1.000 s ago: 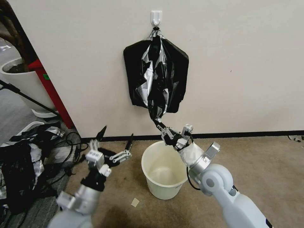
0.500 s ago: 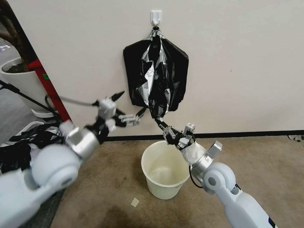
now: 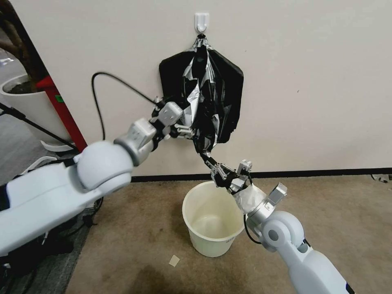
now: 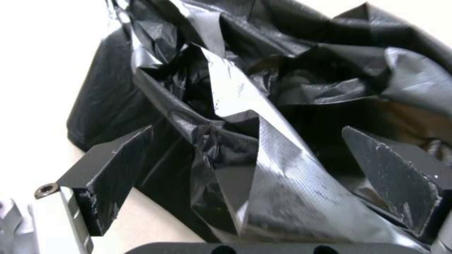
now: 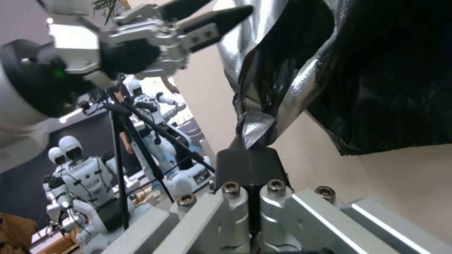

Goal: Place a trash bag onto the trash bin.

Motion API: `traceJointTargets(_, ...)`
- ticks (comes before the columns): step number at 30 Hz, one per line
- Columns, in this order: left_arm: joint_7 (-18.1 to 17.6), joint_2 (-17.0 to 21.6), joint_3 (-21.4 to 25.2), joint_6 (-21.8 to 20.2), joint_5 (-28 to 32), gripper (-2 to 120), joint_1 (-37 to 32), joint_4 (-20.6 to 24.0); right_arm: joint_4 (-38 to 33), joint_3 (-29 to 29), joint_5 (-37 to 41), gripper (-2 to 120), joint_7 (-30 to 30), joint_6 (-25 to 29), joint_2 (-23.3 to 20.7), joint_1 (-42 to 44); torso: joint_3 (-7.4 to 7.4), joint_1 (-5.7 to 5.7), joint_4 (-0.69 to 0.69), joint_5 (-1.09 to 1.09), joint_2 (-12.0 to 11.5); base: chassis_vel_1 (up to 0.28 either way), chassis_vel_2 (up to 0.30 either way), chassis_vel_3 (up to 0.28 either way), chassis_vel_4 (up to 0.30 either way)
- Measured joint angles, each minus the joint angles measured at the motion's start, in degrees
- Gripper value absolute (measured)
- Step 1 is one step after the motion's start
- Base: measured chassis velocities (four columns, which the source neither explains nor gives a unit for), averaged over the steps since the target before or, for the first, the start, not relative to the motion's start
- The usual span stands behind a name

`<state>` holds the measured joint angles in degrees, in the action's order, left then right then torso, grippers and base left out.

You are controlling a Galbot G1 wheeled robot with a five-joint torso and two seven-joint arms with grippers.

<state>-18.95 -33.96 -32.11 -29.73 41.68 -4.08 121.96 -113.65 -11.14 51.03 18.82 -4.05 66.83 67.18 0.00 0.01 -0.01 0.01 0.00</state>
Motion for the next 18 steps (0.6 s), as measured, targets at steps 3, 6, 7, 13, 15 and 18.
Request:
traceJointTargets(3, -0.04, -0.52, -1.22, -0.46, -0.05, 97, 1.00, -0.48, -0.06, -0.05, 0.01, 0, 0.02, -0.02, 0.11, 0.07, 0.00, 0.00, 0.00, 0.00, 0.00, 0.000, 0.000, 0.000, 0.000)
traceJointTargets(6, -0.49, -0.44, -2.35, -1.66, -0.16, 84, 1.58, -0.30, -0.05, -0.06, 0.11, 0, 0.03, -0.07, 0.07, 0.00, 0.00, 0.00, 0.00, -0.01, 0.00, 0.000, 0.000, 0.000, 0.000)
traceJointTargets(7, -0.49, -0.44, -2.35, -1.66, -0.16, 84, 1.58, -0.30, -0.05, -0.06, 0.11, 0, 0.03, -0.07, 0.07, 0.00, 0.00, 0.00, 0.00, -0.01, 0.00, 0.000, 0.000, 0.000, 0.000)
traceJointTargets(13, -1.50, -0.38, -2.47, -2.64, 1.25, 57, 0.88, 0.52, 0.31, 0.27, 0.64, 0, 0.00, -0.19, 0.02, -0.73, 0.00, 0.00, 0.02, -0.01, 0.00, 0.000, 0.000, 0.000, 0.000)
traceJointTargets(15, -1.53, -0.46, -2.45, -2.63, 1.25, 52, 0.87, 0.51, 0.43, 0.33, 0.80, 0, -0.03, -0.21, -0.02, -0.84, 0.00, 0.00, 0.01, -0.01, 0.00, 0.000, 0.000, 0.000, 0.000)
traceJointTargets(18, -1.60, -0.43, -2.41, -2.62, 1.58, 43, 0.93, 0.65, 0.49, 0.40, 1.39, 0, -0.14, -0.26, -0.08, -1.05, 0.00, 0.00, 0.01, -0.01, 0.00, 0.000, 0.000, 0.000, 0.000)
